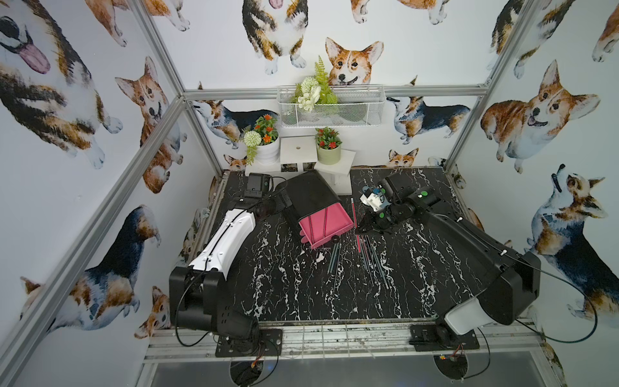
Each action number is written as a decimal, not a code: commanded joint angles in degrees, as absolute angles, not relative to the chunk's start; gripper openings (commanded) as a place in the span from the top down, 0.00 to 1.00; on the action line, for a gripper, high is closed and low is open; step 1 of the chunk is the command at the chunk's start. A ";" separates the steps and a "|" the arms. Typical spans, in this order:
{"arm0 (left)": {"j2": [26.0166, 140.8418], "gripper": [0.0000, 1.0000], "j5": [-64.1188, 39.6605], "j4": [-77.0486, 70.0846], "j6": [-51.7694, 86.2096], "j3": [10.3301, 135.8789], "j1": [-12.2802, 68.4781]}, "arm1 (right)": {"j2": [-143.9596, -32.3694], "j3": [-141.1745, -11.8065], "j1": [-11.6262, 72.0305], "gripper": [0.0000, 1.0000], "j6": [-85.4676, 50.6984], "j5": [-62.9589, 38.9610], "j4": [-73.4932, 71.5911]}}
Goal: Please place the pencils in the drawer according to their color
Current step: Place the pencil in the drawer.
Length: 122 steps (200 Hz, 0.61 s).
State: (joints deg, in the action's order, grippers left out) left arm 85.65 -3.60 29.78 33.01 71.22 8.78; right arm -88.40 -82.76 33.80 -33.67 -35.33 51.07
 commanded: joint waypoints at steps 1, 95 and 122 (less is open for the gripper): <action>85.62 0.00 -3.94 29.79 32.54 71.69 8.75 | -90.87 -83.99 35.30 1.00 -39.51 -45.59 45.66; 85.78 0.00 -3.79 29.87 32.15 72.11 8.76 | -99.80 -89.27 39.55 1.00 -41.95 -46.40 47.98; 85.53 0.00 -3.61 29.88 32.01 71.89 8.76 | -101.62 -90.32 39.64 1.00 -41.57 -45.56 48.68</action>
